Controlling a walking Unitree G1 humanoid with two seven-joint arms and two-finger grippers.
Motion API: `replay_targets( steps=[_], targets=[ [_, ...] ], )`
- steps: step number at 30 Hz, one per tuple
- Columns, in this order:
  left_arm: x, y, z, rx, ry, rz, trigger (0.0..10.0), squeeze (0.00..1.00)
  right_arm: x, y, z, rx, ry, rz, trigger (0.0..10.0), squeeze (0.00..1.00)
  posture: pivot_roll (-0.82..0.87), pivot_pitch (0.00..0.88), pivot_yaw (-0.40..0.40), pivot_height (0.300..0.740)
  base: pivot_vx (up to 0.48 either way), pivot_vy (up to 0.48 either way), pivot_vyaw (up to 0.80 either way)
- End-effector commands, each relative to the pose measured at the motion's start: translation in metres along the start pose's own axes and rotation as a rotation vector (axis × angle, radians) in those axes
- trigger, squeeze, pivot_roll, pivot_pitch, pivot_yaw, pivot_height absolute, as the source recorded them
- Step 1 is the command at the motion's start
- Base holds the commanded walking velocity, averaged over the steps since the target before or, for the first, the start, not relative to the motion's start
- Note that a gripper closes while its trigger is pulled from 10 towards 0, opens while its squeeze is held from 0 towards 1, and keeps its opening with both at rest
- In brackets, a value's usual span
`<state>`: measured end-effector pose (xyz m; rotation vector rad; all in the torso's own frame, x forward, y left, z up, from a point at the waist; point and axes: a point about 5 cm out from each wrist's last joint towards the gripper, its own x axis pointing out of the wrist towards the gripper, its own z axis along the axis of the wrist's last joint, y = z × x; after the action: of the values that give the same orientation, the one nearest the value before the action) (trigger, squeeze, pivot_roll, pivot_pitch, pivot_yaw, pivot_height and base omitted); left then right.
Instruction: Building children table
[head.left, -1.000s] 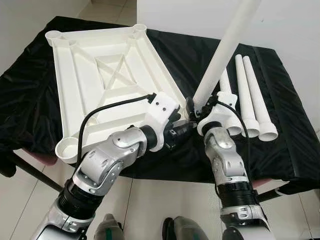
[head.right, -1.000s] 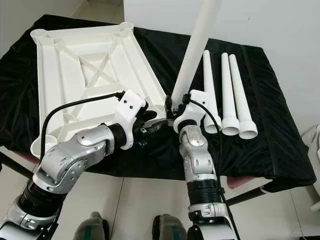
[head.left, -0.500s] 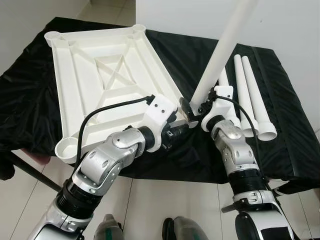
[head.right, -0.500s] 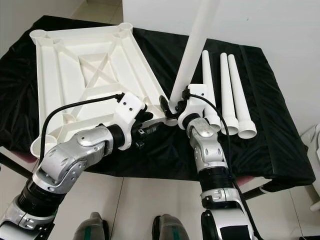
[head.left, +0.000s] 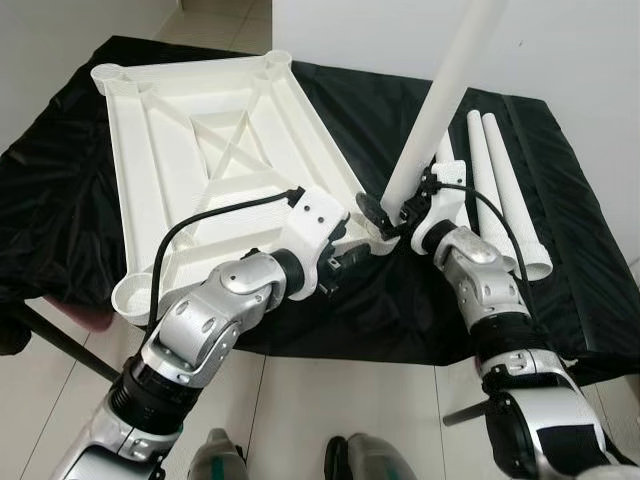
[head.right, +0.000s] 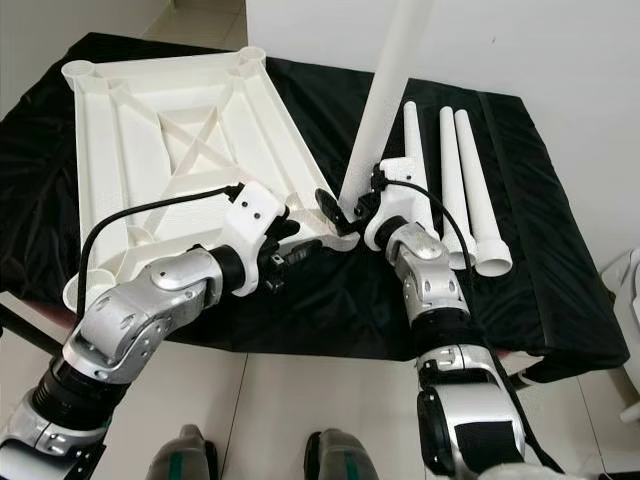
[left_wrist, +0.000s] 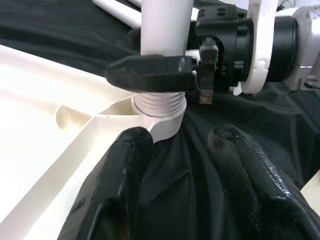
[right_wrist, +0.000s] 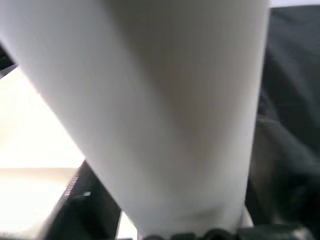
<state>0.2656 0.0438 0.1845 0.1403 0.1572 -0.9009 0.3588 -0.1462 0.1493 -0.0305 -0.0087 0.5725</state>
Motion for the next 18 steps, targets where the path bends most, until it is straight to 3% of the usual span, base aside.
replay_targets(
  steps=[1, 2, 14, 18],
  targets=[
    [-0.0004, -0.0019, 0.0029, 0.017, -0.008, -0.04, 10.0, 0.0, -0.0024, -0.0042, -0.0025, 0.002, 0.009, 0.012, 2.0, 0.0, 0.01, 0.03, -0.07, 0.74, 0.0, 0.0, 0.0],
    [-0.0007, -0.0018, 0.003, 0.018, -0.008, -0.041, 10.0, 0.0, -0.0036, -0.0068, -0.0044, -0.004, 0.018, 0.018, 0.0, 0.0, 0.01, 0.029, -0.069, 0.74, 0.0, 0.0, 0.0],
    [-0.0004, -0.0018, 0.0031, 0.02, -0.01, -0.043, 10.0, 0.0, -0.0055, -0.0137, -0.0065, -0.008, 0.024, 0.009, 0.0, 0.0, 0.01, 0.03, -0.069, 0.74, 0.0, 0.0, 0.0],
    [0.0008, -0.0029, 0.0039, 0.021, -0.017, -0.049, 10.0, 0.0, -0.0053, -0.0075, -0.0046, 0.033, -0.009, -0.027, 0.0, 0.0, 0.01, 0.03, -0.076, 0.74, 0.0, 0.0, 0.0]
  ],
)
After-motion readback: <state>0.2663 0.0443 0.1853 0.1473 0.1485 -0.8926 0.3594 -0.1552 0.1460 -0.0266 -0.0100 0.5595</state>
